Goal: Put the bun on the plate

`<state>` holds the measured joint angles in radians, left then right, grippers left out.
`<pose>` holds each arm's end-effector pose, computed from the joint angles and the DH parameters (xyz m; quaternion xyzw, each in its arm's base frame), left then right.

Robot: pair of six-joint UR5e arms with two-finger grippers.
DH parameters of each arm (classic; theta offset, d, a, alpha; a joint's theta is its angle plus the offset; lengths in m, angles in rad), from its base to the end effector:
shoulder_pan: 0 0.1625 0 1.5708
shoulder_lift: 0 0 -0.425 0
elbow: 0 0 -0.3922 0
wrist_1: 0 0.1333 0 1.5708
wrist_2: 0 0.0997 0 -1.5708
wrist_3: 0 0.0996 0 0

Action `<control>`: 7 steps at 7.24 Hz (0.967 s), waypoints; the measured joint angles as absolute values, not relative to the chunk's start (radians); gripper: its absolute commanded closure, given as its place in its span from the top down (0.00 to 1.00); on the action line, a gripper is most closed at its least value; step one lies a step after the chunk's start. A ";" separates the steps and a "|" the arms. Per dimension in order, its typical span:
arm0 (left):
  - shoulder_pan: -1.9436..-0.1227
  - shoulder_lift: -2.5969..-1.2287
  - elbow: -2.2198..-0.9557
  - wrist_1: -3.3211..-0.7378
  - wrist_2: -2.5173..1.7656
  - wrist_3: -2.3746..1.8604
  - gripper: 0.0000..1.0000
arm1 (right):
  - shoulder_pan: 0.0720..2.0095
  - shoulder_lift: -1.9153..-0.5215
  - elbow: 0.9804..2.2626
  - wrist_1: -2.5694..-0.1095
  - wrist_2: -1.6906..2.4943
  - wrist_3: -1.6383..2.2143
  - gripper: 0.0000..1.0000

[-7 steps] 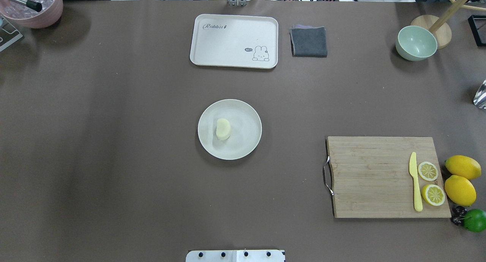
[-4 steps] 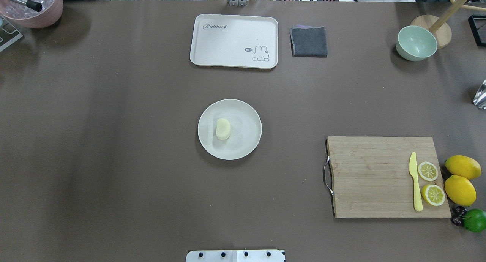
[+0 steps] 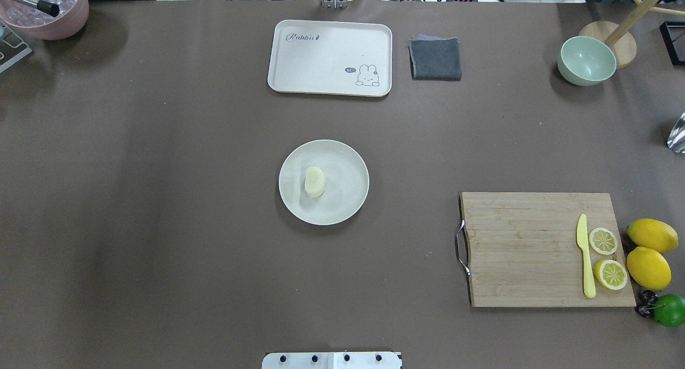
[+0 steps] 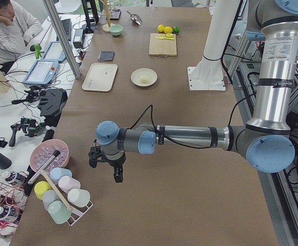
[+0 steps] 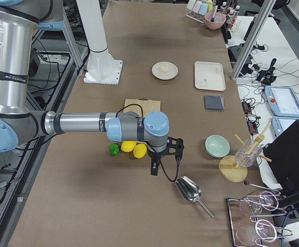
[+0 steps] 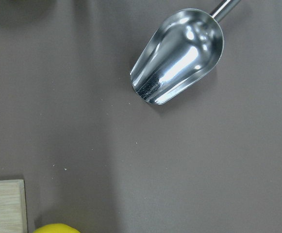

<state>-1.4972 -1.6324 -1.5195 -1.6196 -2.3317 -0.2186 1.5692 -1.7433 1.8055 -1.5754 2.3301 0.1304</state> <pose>-0.0261 -0.5255 0.6488 -0.0269 0.3712 -0.0563 0.9264 0.0641 -0.4223 0.6232 0.0023 -0.3714 0.0491 0.9272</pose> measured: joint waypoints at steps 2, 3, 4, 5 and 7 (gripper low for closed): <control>-1.497 -1.632 -1.523 -1.620 -2.332 -0.221 0.98 | 1.569 -1.743 1.805 -1.575 2.330 0.130 1.00; -1.497 -1.632 -1.525 -1.620 -2.332 -0.220 0.98 | 1.569 -1.743 1.806 -1.575 2.330 0.129 1.00; -1.497 -1.633 -1.527 -1.622 -2.331 -0.216 0.98 | 1.569 -1.743 1.807 -1.575 2.330 0.129 1.00; -1.497 -1.633 -1.527 -1.634 -2.331 -0.214 0.98 | 1.569 -1.744 1.808 -1.575 2.329 0.130 1.00; -1.497 -1.631 -1.521 -1.664 -2.330 -0.215 0.98 | 1.569 -1.744 1.810 -1.575 2.330 0.129 1.00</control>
<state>-1.4972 -1.6307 -1.5214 -1.6639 -2.3296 -0.2146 1.5693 -1.7441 1.8102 -1.5754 2.3300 0.1290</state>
